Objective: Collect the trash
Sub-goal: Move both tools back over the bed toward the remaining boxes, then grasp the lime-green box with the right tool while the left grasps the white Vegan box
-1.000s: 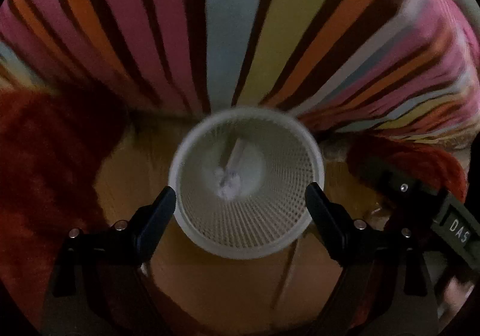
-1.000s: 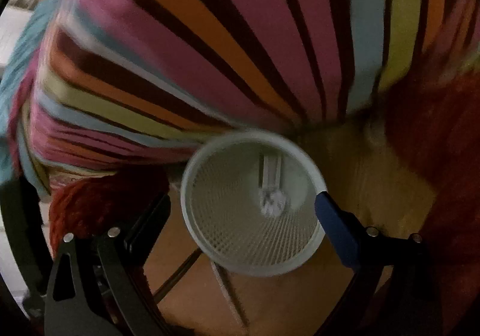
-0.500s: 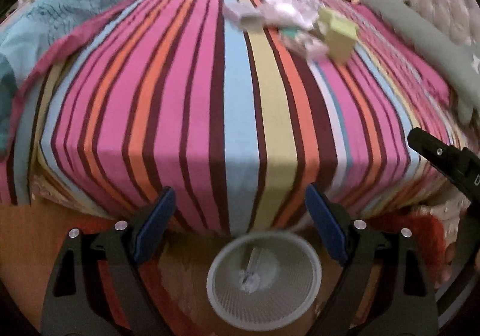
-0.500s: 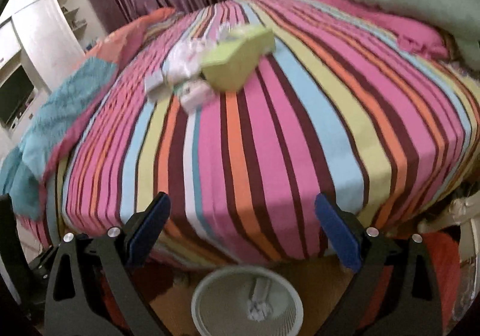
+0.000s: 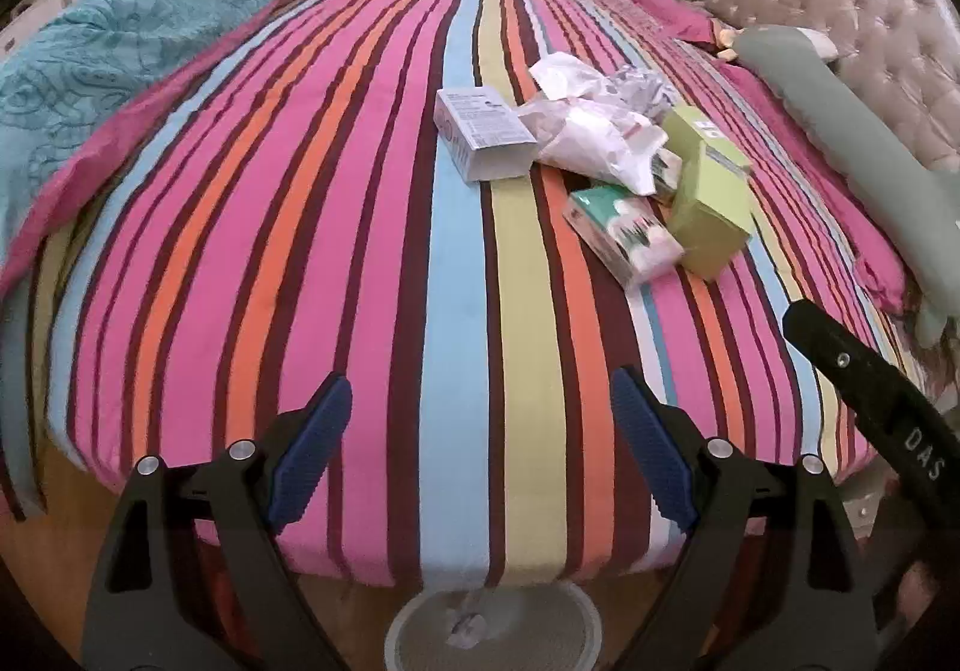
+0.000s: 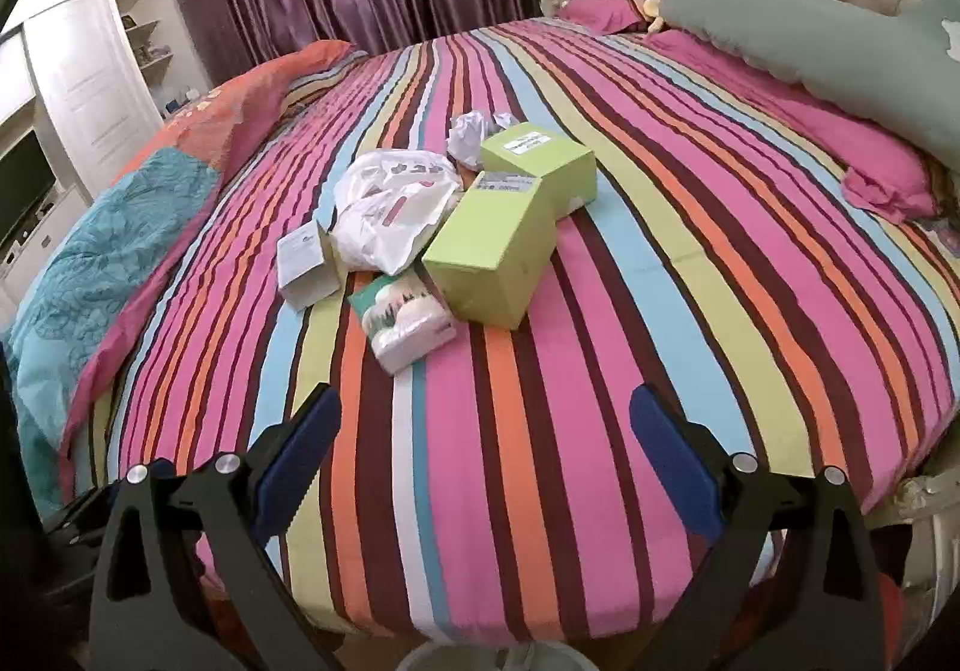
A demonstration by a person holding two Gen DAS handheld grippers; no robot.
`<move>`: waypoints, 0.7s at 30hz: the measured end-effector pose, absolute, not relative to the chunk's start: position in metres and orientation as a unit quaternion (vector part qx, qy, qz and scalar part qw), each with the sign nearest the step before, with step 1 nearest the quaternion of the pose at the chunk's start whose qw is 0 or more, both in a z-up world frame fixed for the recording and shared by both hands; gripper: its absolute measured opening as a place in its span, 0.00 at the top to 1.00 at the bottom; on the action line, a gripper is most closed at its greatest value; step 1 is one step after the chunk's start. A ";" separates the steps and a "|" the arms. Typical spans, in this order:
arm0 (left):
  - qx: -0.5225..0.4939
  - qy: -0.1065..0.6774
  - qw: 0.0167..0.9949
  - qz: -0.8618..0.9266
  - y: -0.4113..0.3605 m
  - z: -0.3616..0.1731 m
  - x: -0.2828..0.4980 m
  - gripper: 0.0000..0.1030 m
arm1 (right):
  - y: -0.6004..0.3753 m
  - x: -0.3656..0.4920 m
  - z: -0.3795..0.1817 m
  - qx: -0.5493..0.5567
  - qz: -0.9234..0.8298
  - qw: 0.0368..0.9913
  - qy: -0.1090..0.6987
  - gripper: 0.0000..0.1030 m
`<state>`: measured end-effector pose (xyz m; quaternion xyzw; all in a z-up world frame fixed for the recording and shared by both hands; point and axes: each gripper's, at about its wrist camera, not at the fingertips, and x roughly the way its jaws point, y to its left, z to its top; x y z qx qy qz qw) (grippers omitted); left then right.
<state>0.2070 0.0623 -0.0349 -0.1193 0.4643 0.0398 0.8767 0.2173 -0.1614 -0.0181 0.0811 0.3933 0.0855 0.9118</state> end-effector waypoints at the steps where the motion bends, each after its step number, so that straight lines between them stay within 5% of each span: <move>1: -0.123 0.467 0.875 0.040 0.064 -0.037 0.215 0.17 | -0.161 0.222 -0.019 0.080 0.083 0.912 0.394 0.10; 21: -0.159 0.495 0.853 0.051 0.077 -0.055 0.342 0.17 | -0.145 0.314 -0.038 0.094 0.040 0.901 0.421 0.10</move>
